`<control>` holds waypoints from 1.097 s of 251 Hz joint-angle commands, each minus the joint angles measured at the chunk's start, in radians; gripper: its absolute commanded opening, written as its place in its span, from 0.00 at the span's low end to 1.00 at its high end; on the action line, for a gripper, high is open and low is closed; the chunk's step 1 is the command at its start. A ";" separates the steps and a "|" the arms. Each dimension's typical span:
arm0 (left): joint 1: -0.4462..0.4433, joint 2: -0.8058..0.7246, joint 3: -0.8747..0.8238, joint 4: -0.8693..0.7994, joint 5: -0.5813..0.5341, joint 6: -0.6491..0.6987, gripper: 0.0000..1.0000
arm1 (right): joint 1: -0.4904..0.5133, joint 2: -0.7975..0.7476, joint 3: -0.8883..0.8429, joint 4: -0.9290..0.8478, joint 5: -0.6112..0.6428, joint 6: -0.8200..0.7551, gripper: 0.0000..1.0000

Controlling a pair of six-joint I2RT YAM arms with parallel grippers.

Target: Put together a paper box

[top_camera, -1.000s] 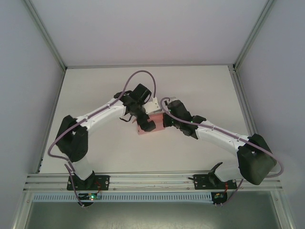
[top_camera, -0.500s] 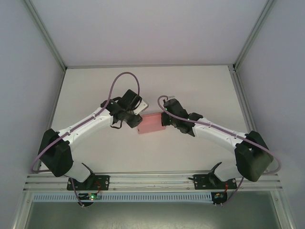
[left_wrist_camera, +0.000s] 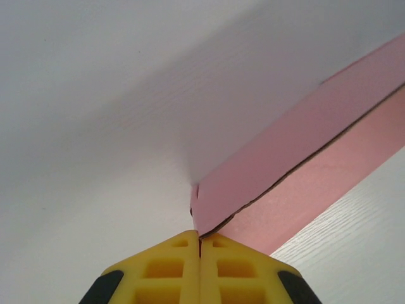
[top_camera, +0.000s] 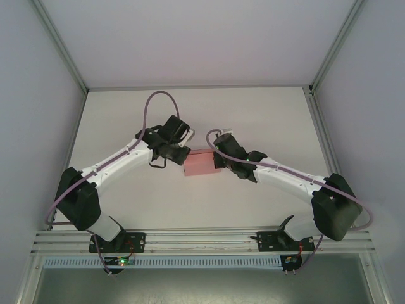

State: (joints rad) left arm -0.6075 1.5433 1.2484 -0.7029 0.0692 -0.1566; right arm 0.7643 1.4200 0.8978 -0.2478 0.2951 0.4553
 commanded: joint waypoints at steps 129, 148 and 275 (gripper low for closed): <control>0.098 0.066 0.084 0.064 0.298 -0.439 0.00 | 0.061 0.017 -0.032 -0.045 0.000 0.058 0.00; 0.093 0.045 0.034 0.087 0.239 -0.371 0.00 | 0.061 0.008 -0.046 -0.023 0.005 0.052 0.00; 0.050 -0.033 -0.336 0.283 0.178 -0.281 0.00 | 0.098 -0.031 -0.298 0.306 -0.060 -0.203 0.00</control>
State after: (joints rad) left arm -0.5098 1.5040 1.0199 -0.3374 0.2588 -0.4774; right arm 0.7975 1.3758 0.7189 0.0124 0.3740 0.4103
